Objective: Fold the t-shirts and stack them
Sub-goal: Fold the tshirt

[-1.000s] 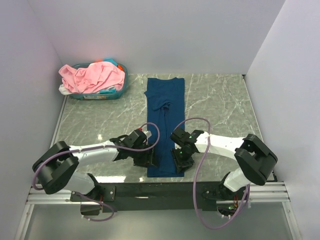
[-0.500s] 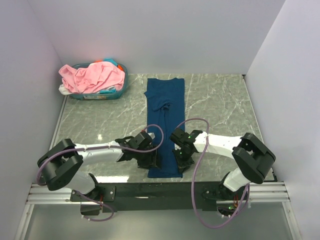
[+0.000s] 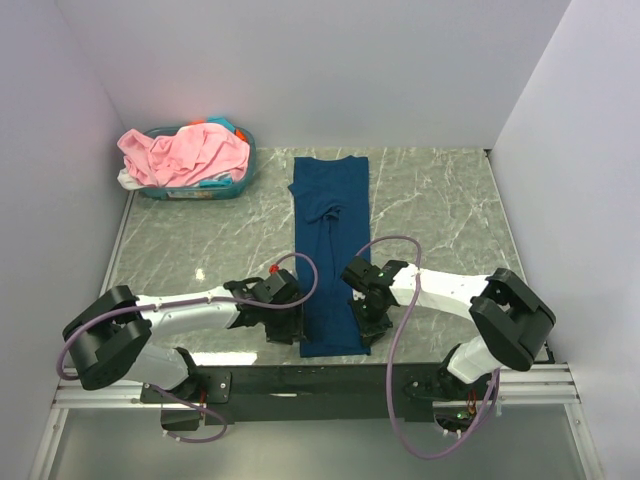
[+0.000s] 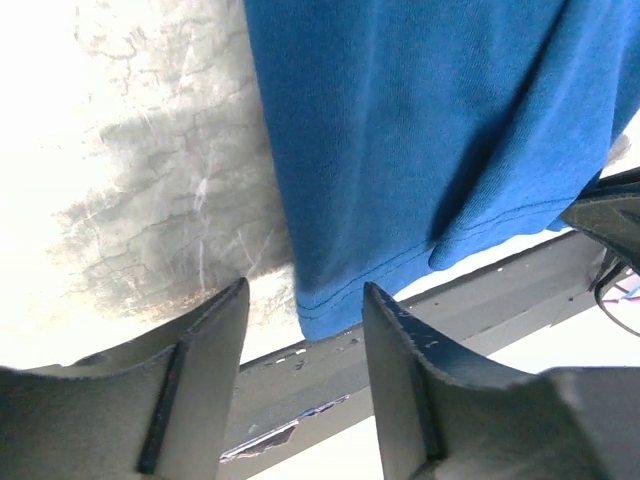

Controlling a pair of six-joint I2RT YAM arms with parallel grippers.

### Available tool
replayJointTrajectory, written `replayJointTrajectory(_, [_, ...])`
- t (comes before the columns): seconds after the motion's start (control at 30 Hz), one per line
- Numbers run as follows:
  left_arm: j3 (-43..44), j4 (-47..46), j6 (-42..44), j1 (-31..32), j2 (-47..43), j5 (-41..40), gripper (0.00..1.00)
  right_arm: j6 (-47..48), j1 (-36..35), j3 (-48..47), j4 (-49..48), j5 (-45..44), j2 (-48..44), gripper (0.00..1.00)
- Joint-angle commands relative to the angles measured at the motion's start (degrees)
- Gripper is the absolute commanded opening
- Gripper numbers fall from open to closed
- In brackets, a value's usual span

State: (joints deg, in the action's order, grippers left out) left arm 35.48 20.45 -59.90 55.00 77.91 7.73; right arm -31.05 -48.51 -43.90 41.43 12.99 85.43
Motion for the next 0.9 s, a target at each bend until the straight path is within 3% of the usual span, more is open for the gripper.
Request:
replayJointTrajectory(0.0, [-2.6, 1.3, -0.1, 0.5, 1.1, 0.1, 0.55, 0.0, -0.5, -0.1, 2.2, -1.3, -2.2, 0.18])
replayJointTrajectory(0.4, [-5.6, -4.4, -0.3, 0.5, 2.5, 5.8, 0.39, -0.1, -0.5, -0.4, 2.3, -1.5, -2.1, 0.23])
replayJointTrajectory(0.7, [-6.0, -3.2, -1.0, 0.5, 5.0, 5.8, 0.0, -0.6, -0.5, -0.6, 3.7, -2.2, -3.7, 0.15])
replayJointTrajectory(0.87, [-6.6, -2.1, -2.0, 0.5, 5.1, 4.8, 0.0, -0.9, -0.5, 0.3, 4.6, -2.4, -5.3, 0.15])
